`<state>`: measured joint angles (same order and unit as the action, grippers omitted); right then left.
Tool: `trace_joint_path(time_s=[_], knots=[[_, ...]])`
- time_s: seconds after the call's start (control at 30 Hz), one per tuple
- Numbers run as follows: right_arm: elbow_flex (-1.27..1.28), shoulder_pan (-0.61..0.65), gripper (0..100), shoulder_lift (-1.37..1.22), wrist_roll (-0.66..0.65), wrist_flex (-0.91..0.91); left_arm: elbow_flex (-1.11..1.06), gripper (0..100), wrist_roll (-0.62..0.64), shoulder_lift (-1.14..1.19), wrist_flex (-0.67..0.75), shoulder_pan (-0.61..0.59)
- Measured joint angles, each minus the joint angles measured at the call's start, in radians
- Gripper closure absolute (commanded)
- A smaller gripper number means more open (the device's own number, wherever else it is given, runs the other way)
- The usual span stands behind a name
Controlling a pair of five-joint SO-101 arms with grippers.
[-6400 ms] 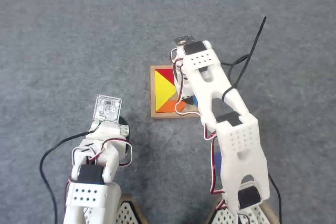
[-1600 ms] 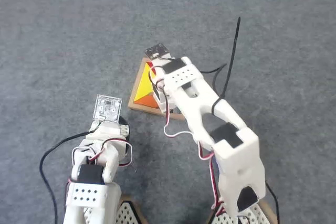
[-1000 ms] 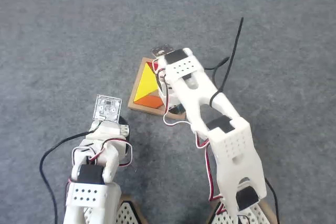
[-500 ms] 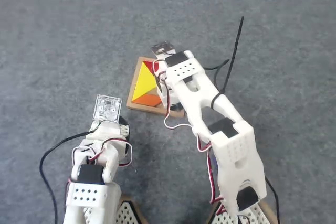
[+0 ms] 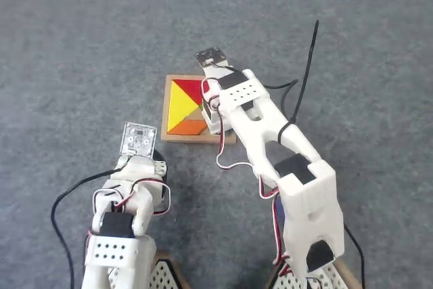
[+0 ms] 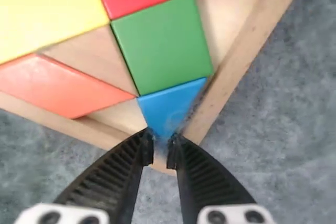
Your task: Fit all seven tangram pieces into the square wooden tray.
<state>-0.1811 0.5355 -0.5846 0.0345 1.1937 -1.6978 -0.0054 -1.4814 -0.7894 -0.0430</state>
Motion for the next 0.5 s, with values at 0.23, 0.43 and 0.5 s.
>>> trace_joint_path(time_s=[0.23,0.43,0.5], knots=[[-0.002,-0.009,91.5,-0.002,-0.101,-0.052,0.0,98,0.0,0.0,0.0,0.0],[-0.002,-0.009,86.0,-0.003,-0.17,-0.078,0.0,98,0.0,0.0,0.0,0.0],[-0.002,-0.009,85.8,-0.005,-0.178,-0.089,0.0,98,0.0,0.0,0.0,0.0]])
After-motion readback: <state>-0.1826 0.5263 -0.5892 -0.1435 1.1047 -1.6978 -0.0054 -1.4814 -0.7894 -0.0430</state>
